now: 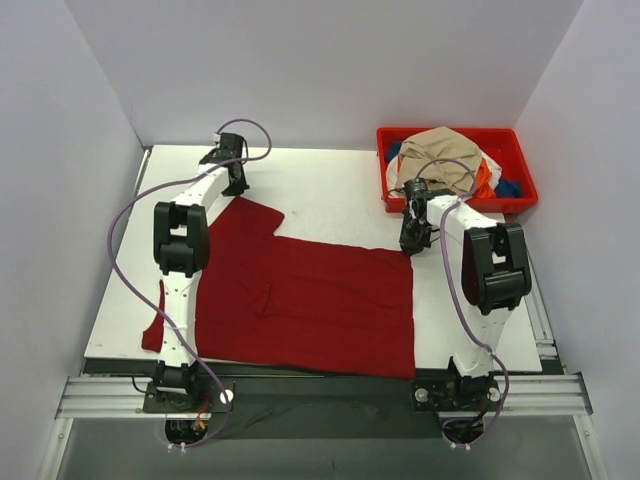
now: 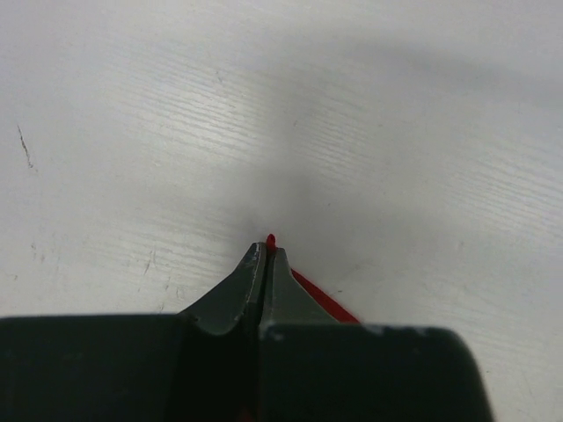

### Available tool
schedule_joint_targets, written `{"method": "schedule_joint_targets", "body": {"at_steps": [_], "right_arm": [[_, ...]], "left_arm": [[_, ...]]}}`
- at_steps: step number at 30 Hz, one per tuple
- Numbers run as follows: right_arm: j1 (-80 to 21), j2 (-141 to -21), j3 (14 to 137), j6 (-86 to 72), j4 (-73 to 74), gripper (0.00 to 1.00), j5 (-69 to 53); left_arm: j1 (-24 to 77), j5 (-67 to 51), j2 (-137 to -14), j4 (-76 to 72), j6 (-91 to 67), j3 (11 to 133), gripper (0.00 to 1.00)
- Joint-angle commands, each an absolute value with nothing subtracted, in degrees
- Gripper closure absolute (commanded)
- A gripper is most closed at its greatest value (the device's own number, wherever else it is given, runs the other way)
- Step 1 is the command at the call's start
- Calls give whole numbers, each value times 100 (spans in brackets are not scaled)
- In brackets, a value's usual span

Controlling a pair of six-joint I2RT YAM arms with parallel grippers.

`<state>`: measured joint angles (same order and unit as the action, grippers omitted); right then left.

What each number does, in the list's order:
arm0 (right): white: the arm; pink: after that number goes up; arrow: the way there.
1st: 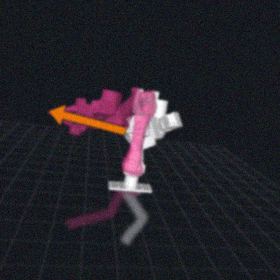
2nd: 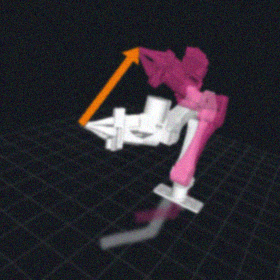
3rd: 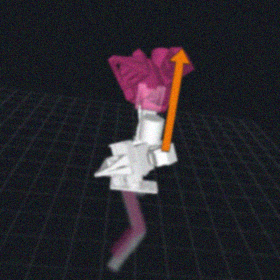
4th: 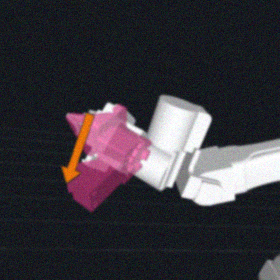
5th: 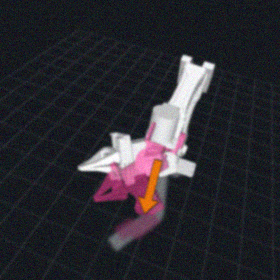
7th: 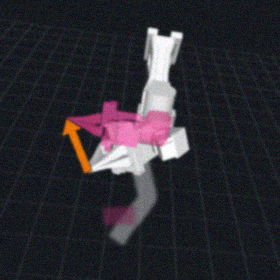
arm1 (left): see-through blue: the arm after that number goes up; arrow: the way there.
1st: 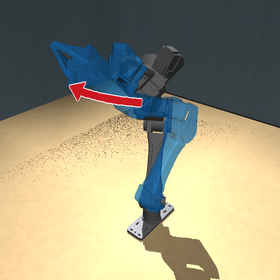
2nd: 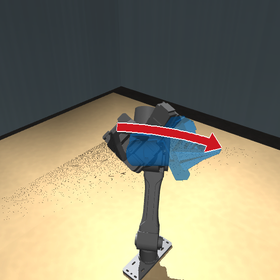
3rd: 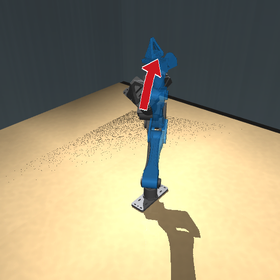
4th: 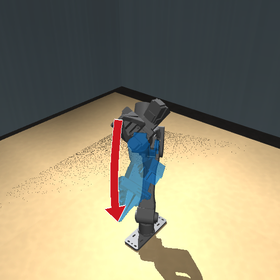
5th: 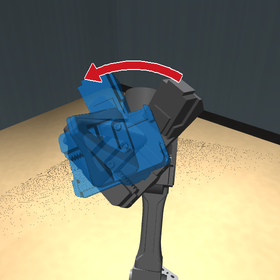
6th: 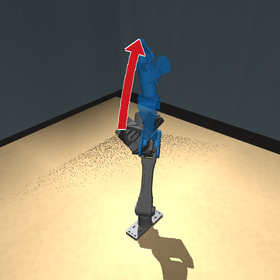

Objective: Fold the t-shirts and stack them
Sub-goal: Grap the side of the flattened tshirt furthest away from the robot with both arms, then fold the other side of the tshirt into a rectangle

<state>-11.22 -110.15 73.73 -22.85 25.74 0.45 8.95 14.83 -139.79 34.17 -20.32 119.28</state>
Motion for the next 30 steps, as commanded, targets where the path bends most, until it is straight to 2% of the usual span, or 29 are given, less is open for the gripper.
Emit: {"method": "schedule_joint_targets", "body": {"at_steps": [1, 8, 14, 17, 25, 30], "right_arm": [[-1072, -10679, 7760, -2250, 2944, 100, 246], [-967, -10758, 8348, -2145, 3129, 100, 343], [-905, -10846, 8718, -2066, 3234, 100, 317], [-896, -10732, 8719, -2057, 3243, 100, 238], [-940, -10029, 7903, -2083, 3226, 100, 114], [-993, -9573, 7498, -2109, 3199, 100, 53]], "left_arm": [[888, 1100, -13922, 3401, -1785, 12479, 100], [765, 634, -13957, 3393, -1775, 13244, 100], [642, 203, -13685, 3244, -1609, 13079, 100], [580, 36, -13282, 3033, -1495, 12579, 100], [466, -150, -11578, 2066, -1380, 9988, 100], [413, -114, -10917, 2039, -1292, 9159, 100]]}}
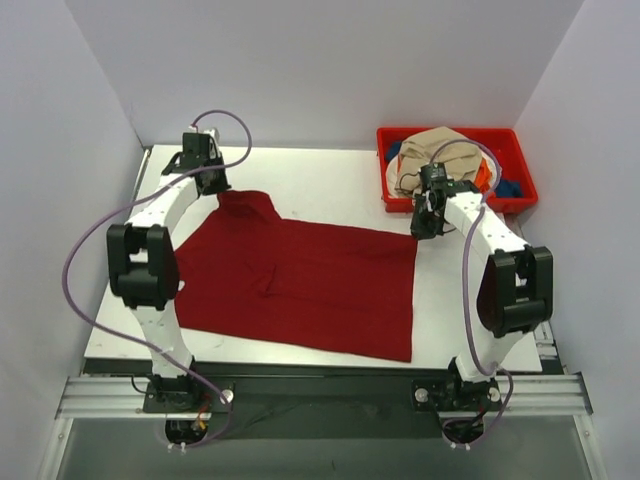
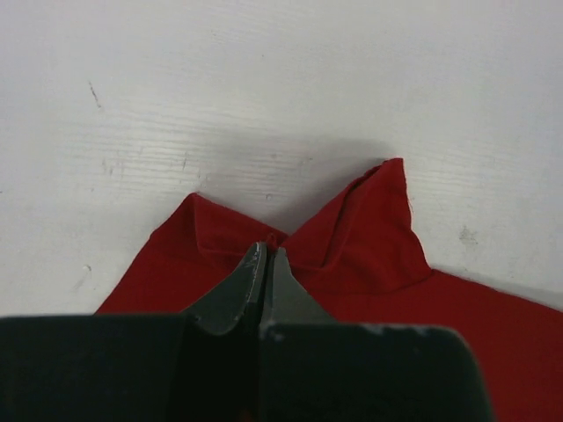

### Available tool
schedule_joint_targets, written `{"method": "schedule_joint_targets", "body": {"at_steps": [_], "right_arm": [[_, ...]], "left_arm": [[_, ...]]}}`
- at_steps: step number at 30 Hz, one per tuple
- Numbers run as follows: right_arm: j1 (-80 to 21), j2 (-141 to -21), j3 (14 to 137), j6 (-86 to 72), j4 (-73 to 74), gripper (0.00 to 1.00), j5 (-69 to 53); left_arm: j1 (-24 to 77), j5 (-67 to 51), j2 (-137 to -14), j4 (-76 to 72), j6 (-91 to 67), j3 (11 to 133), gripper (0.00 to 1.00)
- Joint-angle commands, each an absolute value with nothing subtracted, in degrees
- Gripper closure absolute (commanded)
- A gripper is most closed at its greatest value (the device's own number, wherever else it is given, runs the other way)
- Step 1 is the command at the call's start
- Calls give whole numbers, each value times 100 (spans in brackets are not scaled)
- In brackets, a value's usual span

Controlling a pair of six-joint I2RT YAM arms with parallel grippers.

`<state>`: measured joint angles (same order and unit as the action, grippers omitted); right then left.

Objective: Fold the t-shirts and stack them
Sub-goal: Fold the other side of the tshirt into a rectangle

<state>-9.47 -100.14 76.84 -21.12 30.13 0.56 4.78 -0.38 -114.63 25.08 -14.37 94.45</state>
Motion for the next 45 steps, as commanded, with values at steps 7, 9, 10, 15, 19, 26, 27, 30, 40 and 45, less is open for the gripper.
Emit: {"method": "schedule_joint_targets", "body": {"at_steps": [7, 9, 10, 15, 19, 26, 27, 30, 40, 45], "right_arm": [[-1125, -9106, 6926, -2259, 3208, 100, -167], [-1212, -8957, 6707, -2311, 3208, 100, -184], [-1230, -8895, 6619, -2329, 3208, 100, -185], [-1388, -8570, 6206, -2434, 3217, 100, -185], [-1511, -8341, 5872, -2531, 3225, 100, -193], [-1626, -7981, 5476, -2654, 3331, 100, -185], [-1635, -7911, 5432, -2680, 3348, 100, -185], [-1687, -7805, 5274, -2742, 3384, 100, -193], [-1942, -7743, 5036, -2874, 3463, 100, -18], [-2048, -7796, 4905, -2909, 3463, 100, 360]], "left_arm": [[387, 78, -9845, 2056, -1301, 7955, 100], [387, 140, -9486, 2092, -1327, 7561, 100], [387, 167, -9362, 2118, -1345, 7446, 100], [387, 640, -8370, 2171, -1590, 6628, 100], [378, 861, -7736, 2214, -1714, 5961, 100], [369, 1002, -7137, 2601, -1837, 5468, 100], [369, 1054, -7015, 2628, -1863, 5406, 100], [360, 1213, -6821, 2750, -1925, 5265, 100], [316, 1916, -6267, 3190, -2232, 5159, 100], [246, 1986, -6091, 3331, -2294, 5028, 100]]}}
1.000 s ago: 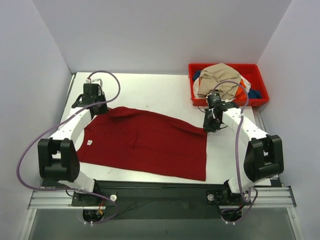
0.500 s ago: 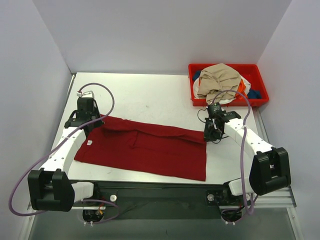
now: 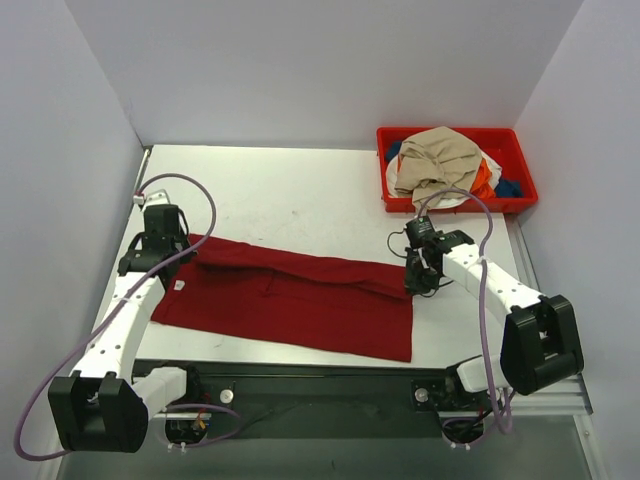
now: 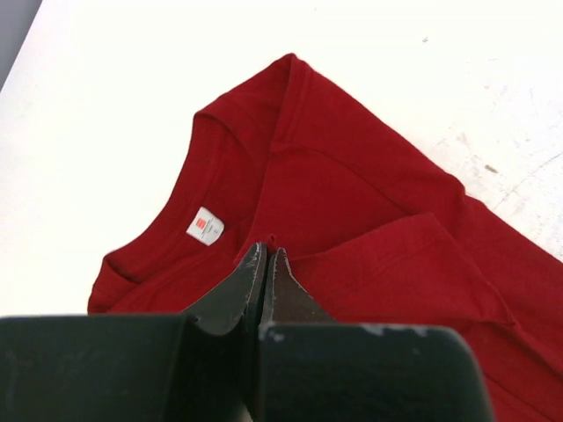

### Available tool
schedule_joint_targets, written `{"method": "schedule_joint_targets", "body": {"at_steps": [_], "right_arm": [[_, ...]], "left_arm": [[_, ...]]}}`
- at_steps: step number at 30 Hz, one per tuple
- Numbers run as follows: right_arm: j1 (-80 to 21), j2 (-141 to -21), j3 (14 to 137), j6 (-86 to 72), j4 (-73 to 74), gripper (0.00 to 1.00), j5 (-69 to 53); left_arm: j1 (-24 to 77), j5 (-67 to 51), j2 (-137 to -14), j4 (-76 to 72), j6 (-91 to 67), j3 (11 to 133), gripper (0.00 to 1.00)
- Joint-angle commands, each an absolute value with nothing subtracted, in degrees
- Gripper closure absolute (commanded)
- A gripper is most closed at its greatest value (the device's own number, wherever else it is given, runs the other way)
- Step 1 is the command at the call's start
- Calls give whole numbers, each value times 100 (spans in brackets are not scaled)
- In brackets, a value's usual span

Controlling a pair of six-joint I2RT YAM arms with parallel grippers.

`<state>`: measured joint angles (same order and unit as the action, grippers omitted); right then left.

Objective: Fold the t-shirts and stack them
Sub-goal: Fold the other side of the tshirt into a rectangle

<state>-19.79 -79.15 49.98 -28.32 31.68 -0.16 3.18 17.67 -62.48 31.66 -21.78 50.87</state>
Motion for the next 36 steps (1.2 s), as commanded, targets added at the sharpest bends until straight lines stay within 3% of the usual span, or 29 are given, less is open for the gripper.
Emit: {"method": "schedule_joint_targets", "body": {"at_steps": [1, 8, 10, 11, 15, 25, 36], "right_arm": [[-2057, -7805, 4896, -2909, 3463, 100, 404], [-2118, -7849, 4834, -2979, 3524, 97, 624], [-2153, -7796, 4878, -2988, 3656, 81, 703], [-2162, -7683, 4887, -3006, 3700, 62, 729], [-2171, -7339, 4869, -3067, 3806, 47, 765], [-2232, -7936, 5124, -2830, 3349, 48, 44], [-2101, -8736, 5221, -2962, 3445, 59, -255]], "left_arm": [[229, 1995, -6073, 3375, -2337, 5019, 100], [106, 1907, -5968, 3393, -2364, 4834, 100], [105, 1785, -5977, 3349, -2303, 4790, 100], [97, 1758, -5977, 3340, -2303, 4773, 100], [105, 1609, -5942, 3287, -2294, 4659, 100], [62, 1485, -5924, 3252, -2259, 4553, 100], [35, 1424, -5950, 3234, -2250, 4562, 100]]}}
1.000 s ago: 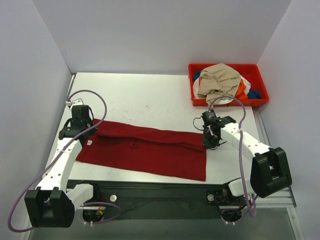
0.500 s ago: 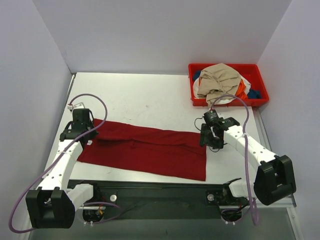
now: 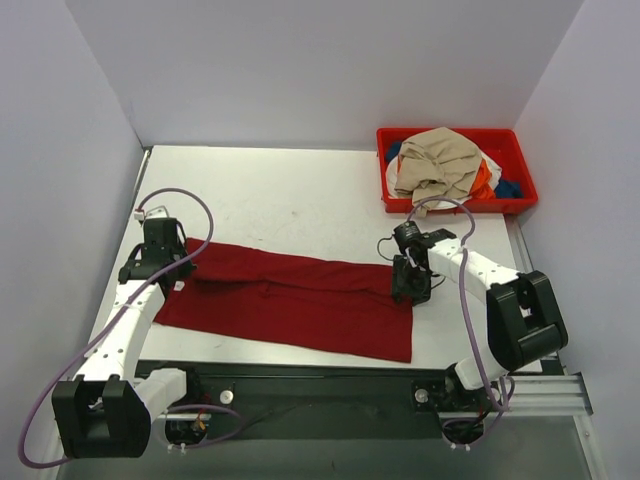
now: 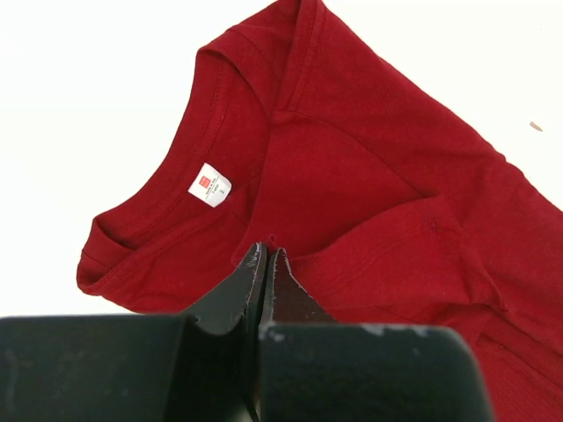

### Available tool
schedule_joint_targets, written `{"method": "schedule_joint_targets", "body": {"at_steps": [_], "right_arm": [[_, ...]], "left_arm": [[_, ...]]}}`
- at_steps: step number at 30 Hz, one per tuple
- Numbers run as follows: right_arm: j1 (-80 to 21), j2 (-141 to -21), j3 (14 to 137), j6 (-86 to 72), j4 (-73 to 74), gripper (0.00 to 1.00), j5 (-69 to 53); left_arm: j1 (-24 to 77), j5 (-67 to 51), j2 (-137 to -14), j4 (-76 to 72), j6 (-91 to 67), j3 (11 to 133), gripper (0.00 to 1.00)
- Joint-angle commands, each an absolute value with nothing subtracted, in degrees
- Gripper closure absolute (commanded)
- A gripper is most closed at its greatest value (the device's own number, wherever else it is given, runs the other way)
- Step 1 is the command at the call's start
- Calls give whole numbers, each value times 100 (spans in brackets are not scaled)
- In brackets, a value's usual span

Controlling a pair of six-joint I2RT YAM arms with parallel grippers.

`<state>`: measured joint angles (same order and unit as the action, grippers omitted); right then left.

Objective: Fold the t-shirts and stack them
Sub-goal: Fold the other side of the tshirt into a rectangle

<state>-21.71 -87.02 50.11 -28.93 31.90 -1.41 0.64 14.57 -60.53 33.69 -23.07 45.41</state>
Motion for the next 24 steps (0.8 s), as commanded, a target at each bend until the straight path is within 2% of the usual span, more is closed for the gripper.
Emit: {"method": "schedule_joint_targets", "body": {"at_steps": [1, 3, 4, 7, 9, 16, 24], "right_arm": [[-2083, -8754, 5212, -2971, 3463, 63, -264], [-1987, -8780, 5203, -2953, 3480, 70, -307], [-1960, -8824, 5194, -2944, 3480, 80, -316], [-1855, -8894, 5212, -2883, 3498, 95, -422], [-1854, -8886, 5238, -2839, 3542, 100, -387], [-1890, -8421, 5265, -2619, 3779, 100, 289], [-2178, -8420, 5212, -2434, 3955, 100, 659]], "left_arm": [[35, 1424, -5950, 3234, -2250, 4562, 100], [26, 1415, -5968, 3226, -2241, 4544, 100], [26, 1415, -5968, 3226, -2241, 4544, 100], [26, 1415, -5968, 3217, -2250, 4526, 100], [26, 1415, -5959, 3217, -2250, 4518, 100], [-219, 1441, -5994, 3234, -2232, 4535, 100], [-255, 1459, -6064, 3252, -2206, 4623, 100]]}}
